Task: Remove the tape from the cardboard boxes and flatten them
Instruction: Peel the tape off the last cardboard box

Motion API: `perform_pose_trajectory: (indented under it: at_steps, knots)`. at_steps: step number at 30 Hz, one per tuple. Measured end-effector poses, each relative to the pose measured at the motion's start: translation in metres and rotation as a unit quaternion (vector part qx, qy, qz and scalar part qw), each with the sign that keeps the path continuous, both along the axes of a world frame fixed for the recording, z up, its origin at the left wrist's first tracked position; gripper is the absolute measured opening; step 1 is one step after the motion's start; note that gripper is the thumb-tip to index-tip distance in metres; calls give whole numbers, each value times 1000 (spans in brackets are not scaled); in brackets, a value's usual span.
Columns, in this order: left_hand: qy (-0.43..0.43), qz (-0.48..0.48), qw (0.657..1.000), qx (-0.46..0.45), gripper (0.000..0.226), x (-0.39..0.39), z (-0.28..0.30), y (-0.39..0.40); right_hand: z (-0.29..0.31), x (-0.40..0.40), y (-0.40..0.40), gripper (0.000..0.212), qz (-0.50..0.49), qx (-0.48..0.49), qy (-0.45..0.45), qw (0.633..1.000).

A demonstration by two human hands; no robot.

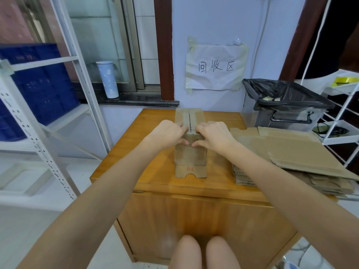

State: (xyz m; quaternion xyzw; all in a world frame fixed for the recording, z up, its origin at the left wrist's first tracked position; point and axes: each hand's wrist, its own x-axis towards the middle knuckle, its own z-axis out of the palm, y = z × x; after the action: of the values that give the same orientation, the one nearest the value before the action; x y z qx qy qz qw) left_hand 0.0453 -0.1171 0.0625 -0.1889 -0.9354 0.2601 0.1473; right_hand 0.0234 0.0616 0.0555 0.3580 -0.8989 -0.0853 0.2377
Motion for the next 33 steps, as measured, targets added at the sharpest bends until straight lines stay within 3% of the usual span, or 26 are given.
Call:
perform_pose_trajectory:
  at_steps: [5,14,21,28,33]
  knots:
    - [27,-13,998,-63,57,5,-6,2,-6,-1,3,42,79,-36,42,995]
    - [37,-33,997,-61,51,7,-6,2,-4,-4,4,36,78,-37,60,994]
    - [42,-36,997,-48,50,3,-11,2,-13,5,-4,62,16,-1,72,997]
    - [44,-40,998,-24,48,2,-12,1,-12,3,-7,49,46,-15,77,996]
    - [44,-30,999,-8,46,1,-13,0,-16,-3,-5,52,52,-32,112,992]
